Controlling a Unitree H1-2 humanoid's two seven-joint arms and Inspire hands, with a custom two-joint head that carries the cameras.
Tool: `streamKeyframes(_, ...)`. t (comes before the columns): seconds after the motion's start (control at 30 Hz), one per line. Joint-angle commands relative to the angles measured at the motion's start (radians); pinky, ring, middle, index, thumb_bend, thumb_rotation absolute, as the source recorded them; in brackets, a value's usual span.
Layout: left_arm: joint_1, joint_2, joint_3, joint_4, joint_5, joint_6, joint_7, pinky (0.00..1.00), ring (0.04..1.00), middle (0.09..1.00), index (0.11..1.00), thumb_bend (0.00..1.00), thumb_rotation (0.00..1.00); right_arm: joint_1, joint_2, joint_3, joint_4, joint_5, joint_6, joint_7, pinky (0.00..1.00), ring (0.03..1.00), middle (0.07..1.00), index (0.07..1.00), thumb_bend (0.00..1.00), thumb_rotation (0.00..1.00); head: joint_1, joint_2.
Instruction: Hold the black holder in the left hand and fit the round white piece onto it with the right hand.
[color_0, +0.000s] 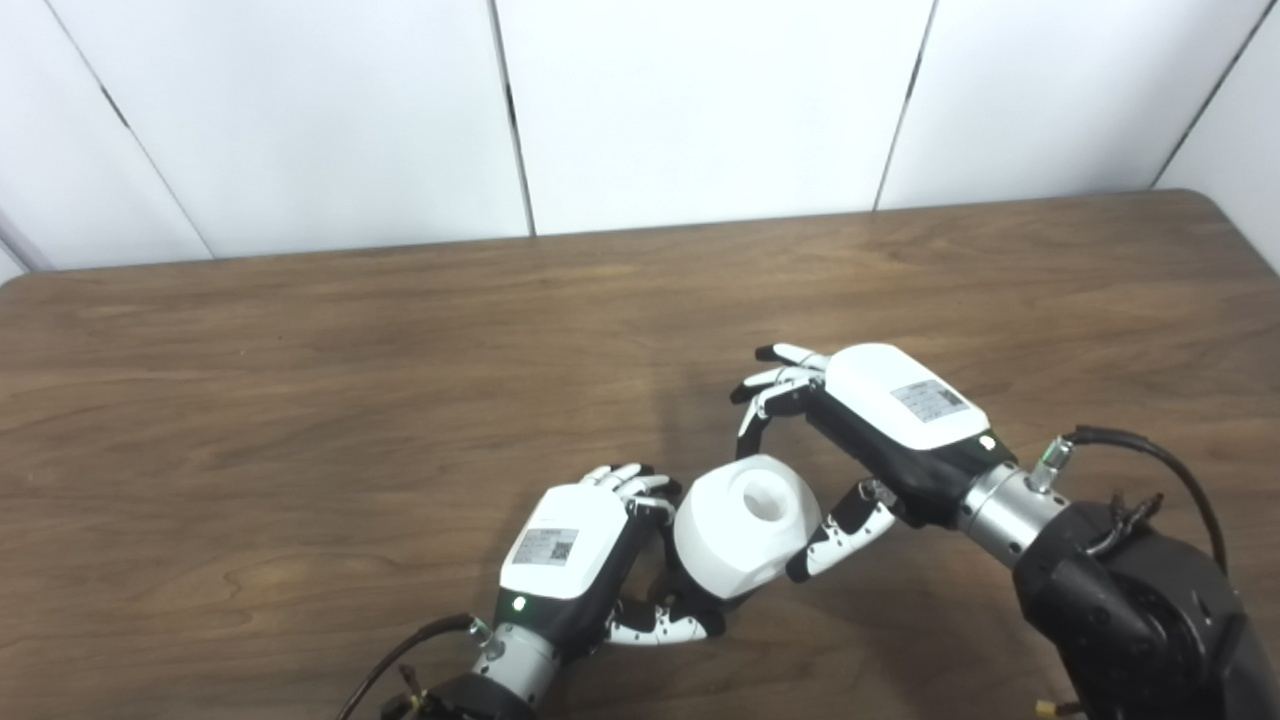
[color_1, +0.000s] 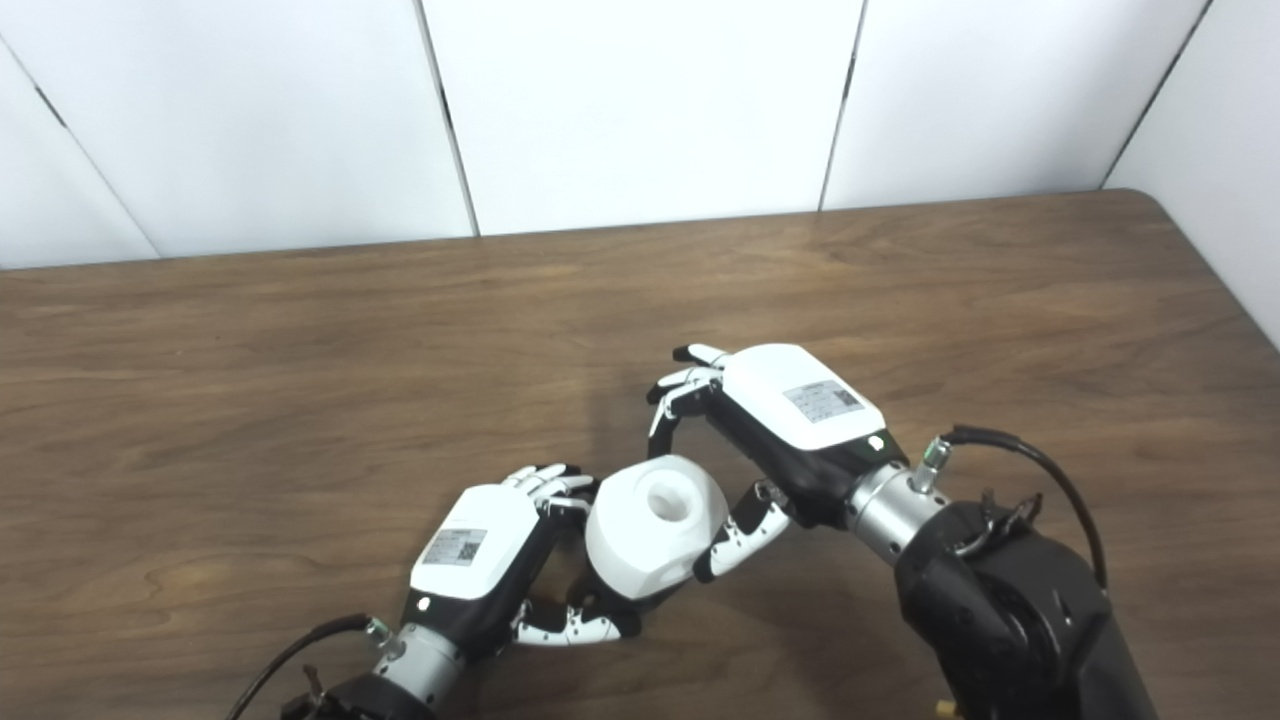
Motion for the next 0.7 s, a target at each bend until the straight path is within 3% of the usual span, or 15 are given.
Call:
streamKeyframes(0.0,0.035,0.022,-0.021,0.059,0.011,0.034,-0.098,0.88,0.890,0.821,0.490,0.52,0.05,-0.025,-0.014,-0.014,-0.020,-0.008,-0.010,0.003,0.85,0.931,0.805,0.483,0.52,0.13,-0.001,0.001)
streamKeyframes(0.67,0.033,0.018,-0.023,0.056,0.016,0.039,-0.103,0.88,0.887,0.821,0.490,0.52,0.05,-0.008,0.020,0.005,-0.029,0.012,-0.010,0.004,0.86,0.934,0.800,0.483,0.52,0.13,-0.001,0.009)
